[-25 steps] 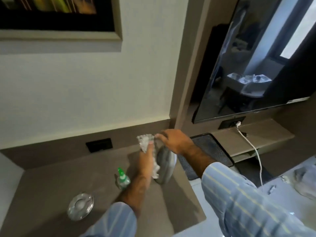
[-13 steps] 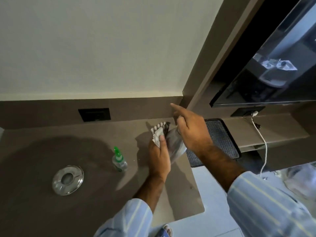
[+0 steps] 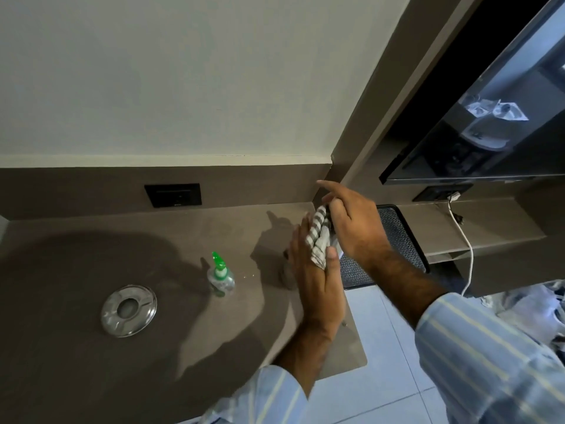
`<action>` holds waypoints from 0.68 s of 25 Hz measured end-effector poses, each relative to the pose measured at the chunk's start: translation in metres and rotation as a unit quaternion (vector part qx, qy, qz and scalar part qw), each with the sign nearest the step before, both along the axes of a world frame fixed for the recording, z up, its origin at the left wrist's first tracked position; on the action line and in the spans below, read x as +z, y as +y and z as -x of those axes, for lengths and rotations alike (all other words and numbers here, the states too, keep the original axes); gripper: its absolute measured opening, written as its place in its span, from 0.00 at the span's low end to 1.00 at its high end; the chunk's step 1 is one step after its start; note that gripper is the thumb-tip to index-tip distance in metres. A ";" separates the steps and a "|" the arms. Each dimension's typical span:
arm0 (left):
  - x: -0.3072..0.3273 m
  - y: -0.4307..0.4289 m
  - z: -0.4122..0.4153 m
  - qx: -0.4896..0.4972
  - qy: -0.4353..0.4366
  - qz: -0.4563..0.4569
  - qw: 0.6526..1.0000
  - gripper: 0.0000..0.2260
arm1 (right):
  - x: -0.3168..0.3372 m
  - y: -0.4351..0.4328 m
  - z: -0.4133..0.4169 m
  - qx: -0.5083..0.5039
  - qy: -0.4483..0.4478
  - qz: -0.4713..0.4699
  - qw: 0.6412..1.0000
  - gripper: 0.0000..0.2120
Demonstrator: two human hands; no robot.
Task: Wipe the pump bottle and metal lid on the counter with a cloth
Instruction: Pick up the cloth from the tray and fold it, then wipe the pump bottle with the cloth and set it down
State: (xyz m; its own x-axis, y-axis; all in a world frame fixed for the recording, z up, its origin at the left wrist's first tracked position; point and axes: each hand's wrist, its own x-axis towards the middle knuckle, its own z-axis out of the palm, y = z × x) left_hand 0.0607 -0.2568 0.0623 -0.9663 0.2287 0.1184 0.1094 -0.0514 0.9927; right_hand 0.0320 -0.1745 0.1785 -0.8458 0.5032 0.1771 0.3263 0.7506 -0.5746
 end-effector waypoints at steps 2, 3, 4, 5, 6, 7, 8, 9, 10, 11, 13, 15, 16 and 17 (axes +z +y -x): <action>-0.005 -0.008 0.002 -0.015 -0.046 0.007 0.999 0.28 | 0.000 0.001 -0.001 0.003 -0.015 -0.007 1.000 0.26; -0.010 -0.017 0.008 -0.016 -0.116 0.021 0.993 0.31 | 0.000 0.001 -0.001 0.004 -0.021 -0.013 1.000 0.26; -0.013 -0.026 0.015 -0.023 -0.185 0.044 0.981 0.32 | -0.001 0.001 -0.001 0.004 -0.028 -0.016 0.999 0.25; -0.015 -0.036 0.024 -0.040 -0.224 0.070 0.971 0.29 | 0.000 0.001 -0.001 0.006 -0.036 -0.015 0.999 0.25; -0.012 -0.043 0.032 -0.052 -0.226 0.088 0.969 0.26 | 0.002 0.002 0.000 0.010 -0.048 -0.008 0.999 0.25; -0.003 -0.049 0.039 -0.049 -0.211 0.086 0.972 0.23 | 0.005 0.001 0.000 0.017 -0.064 0.000 0.998 0.24; 0.010 -0.053 0.045 -0.040 -0.195 0.070 0.978 0.21 | 0.009 0.000 -0.002 0.025 -0.085 0.007 0.996 0.25; 0.025 -0.056 0.050 -0.034 -0.182 0.041 0.982 0.20 | 0.013 0.000 -0.004 0.032 -0.107 0.006 0.994 0.26; 0.040 -0.060 0.055 -0.026 -0.172 0.009 0.985 0.19 | 0.017 -0.002 -0.005 0.036 -0.129 -0.007 0.991 0.28; 0.053 -0.065 0.061 -0.016 -0.169 -0.014 0.985 0.19 | 0.023 -0.004 -0.007 0.034 -0.143 -0.035 0.988 0.30; 0.070 -0.087 0.079 0.021 -0.132 -0.010 0.991 0.21 | 0.038 -0.015 -0.011 0.041 -0.099 -0.141 0.984 0.33; 0.080 -0.122 0.097 0.052 -0.073 0.019 0.996 0.26 | 0.047 -0.034 -0.016 0.123 0.030 -0.220 0.967 0.28; 0.075 -0.140 0.106 0.069 -0.022 0.048 0.996 0.24 | 0.040 -0.049 -0.018 0.168 0.073 -0.212 0.960 0.23; 0.066 -0.158 0.112 0.086 0.046 0.096 0.991 0.20 | 0.026 -0.067 -0.022 0.194 0.068 -0.167 0.964 0.19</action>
State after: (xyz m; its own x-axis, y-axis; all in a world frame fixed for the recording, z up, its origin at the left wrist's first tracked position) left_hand -0.0517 -0.4149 0.1281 -0.9801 0.0880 0.1781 0.1906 0.1639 0.9679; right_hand 0.0539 -0.2417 0.2042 -0.9169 0.0484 0.3963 -0.0782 0.9516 -0.2972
